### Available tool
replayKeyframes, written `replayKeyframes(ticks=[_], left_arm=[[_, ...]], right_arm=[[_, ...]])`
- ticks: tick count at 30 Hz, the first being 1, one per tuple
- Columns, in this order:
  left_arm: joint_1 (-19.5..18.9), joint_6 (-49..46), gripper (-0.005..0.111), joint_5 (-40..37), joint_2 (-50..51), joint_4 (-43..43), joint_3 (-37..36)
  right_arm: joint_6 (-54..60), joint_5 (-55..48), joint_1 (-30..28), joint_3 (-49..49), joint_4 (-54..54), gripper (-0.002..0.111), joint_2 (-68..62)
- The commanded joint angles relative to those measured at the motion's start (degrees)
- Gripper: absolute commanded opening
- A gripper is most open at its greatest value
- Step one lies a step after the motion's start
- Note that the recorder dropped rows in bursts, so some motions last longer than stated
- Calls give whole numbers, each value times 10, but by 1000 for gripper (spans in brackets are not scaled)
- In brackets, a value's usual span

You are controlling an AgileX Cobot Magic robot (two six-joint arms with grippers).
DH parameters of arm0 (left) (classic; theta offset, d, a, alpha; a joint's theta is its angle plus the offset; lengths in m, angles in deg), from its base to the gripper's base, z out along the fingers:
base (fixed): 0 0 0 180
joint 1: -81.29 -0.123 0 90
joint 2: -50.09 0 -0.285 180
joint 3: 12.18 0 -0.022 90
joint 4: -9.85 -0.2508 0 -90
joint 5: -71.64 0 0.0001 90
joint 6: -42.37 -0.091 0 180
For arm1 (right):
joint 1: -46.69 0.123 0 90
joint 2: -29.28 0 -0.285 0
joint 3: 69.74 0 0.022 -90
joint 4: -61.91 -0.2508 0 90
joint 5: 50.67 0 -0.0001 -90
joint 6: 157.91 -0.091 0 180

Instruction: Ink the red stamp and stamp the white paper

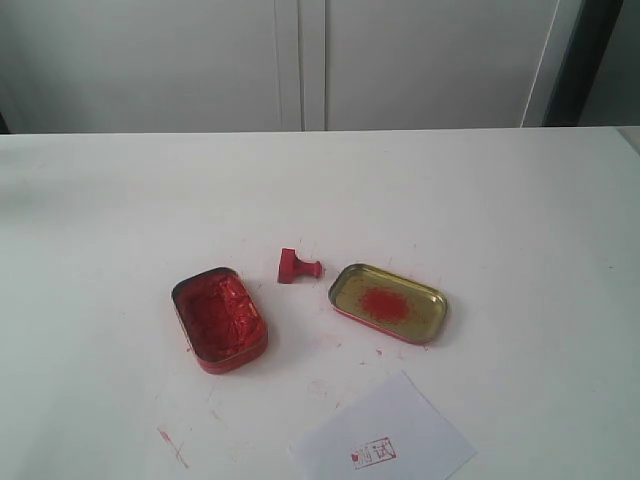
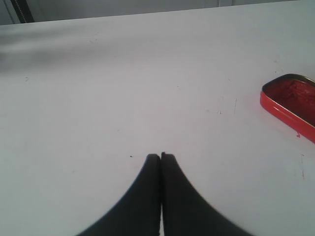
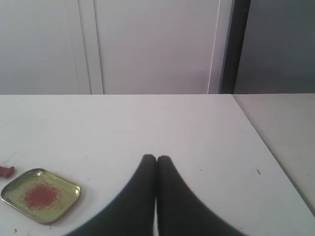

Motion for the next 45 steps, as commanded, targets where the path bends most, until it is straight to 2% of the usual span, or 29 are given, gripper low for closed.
replayKeyframes(ticks=[1,16,30,45], left_arm=[[0,2,0,2,-3,3,-3],[0,2,0,2,-3,3,-3],[0,2,0,2,-3,3,-3],[0,2,0,2,-3,3,-3]], right_arm=[[6,35,3,-29,10,0,2],[6,114,3,-123,16,0,2],[6,131,3,-194,16,0,2],[6,127,15,-194,16,0,2]])
